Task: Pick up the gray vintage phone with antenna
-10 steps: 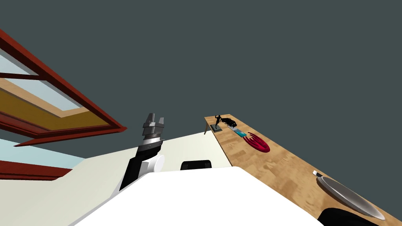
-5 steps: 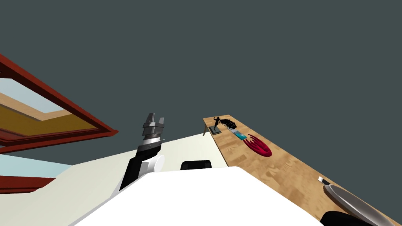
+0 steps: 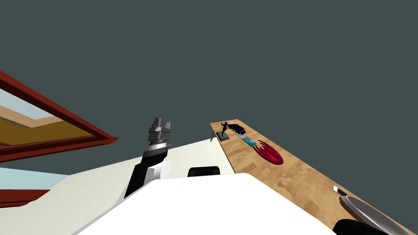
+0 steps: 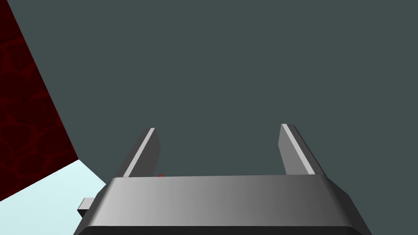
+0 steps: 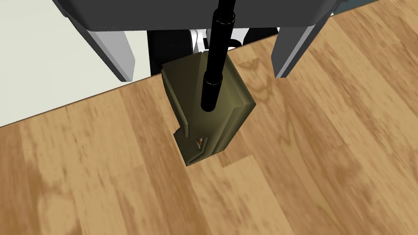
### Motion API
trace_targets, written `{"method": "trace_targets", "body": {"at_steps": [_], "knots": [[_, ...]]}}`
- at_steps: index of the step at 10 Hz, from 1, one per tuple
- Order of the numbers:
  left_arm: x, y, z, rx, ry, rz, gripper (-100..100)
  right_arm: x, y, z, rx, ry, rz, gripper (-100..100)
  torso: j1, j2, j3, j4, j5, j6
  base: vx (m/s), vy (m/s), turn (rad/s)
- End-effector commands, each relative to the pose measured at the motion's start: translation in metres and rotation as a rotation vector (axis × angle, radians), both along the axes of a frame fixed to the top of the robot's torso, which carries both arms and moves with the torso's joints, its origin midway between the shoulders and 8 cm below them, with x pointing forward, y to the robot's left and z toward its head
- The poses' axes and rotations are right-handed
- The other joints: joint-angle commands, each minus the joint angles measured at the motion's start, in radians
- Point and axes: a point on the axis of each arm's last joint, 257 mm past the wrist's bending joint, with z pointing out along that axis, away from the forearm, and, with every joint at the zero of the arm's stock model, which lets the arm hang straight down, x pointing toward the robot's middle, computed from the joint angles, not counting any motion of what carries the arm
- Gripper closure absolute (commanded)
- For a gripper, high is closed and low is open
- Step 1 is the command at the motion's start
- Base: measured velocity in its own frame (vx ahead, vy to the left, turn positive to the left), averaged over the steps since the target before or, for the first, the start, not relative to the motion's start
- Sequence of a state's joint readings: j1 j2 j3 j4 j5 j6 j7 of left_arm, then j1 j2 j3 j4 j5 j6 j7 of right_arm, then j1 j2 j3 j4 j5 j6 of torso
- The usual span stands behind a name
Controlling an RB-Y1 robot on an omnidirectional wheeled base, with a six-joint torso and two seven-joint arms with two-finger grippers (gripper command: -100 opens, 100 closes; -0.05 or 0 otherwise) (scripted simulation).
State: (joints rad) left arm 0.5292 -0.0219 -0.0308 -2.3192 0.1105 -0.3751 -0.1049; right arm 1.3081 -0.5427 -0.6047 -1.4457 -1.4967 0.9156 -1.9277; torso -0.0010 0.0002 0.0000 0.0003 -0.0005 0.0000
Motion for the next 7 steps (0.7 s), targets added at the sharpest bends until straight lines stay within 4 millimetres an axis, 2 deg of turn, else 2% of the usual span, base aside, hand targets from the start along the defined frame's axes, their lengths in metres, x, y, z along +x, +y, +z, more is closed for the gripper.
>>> {"method": "trace_targets", "body": {"at_steps": [1, 2, 3, 7], "knots": [[0.0, 0.0, 0.0, 0.0, 0.0, 0.0, 0, -0.0029, 0.0066, -0.0158, -0.001, 0.001, 0.009, -100, 0.0, 0.0, 0.0, 0.0, 0.0, 0.0, 0.047, -0.048, -0.047], [0.0, 0.0, 0.0, 0.0, 0.0, 0.0, 0, -0.0026, 0.005, -0.0106, 0.0, 0.001, 0.004, -100, -0.001, -0.001, 0.0, 0.0, 0.0, 0.0, 0.022, -0.021, -0.006], [0.0, 0.0, 0.0, 0.0, 0.0, 0.0, 0, -0.0029, 0.0054, -0.0118, -0.001, 0.001, 0.006, 100, 0.0, 0.0, 0.0, 0.0, 0.0, 0.0, 0.0, 0.0, 0.0], [0.0, 0.0, 0.0, 0.0, 0.0, 0.0, 0, -0.0031, 0.0055, -0.0117, 0.0, 0.001, 0.004, 100, 0.001, 0.002, 0.001, 0.0, 0.001, -0.001, 0.0, 0.0, 0.0]]}}
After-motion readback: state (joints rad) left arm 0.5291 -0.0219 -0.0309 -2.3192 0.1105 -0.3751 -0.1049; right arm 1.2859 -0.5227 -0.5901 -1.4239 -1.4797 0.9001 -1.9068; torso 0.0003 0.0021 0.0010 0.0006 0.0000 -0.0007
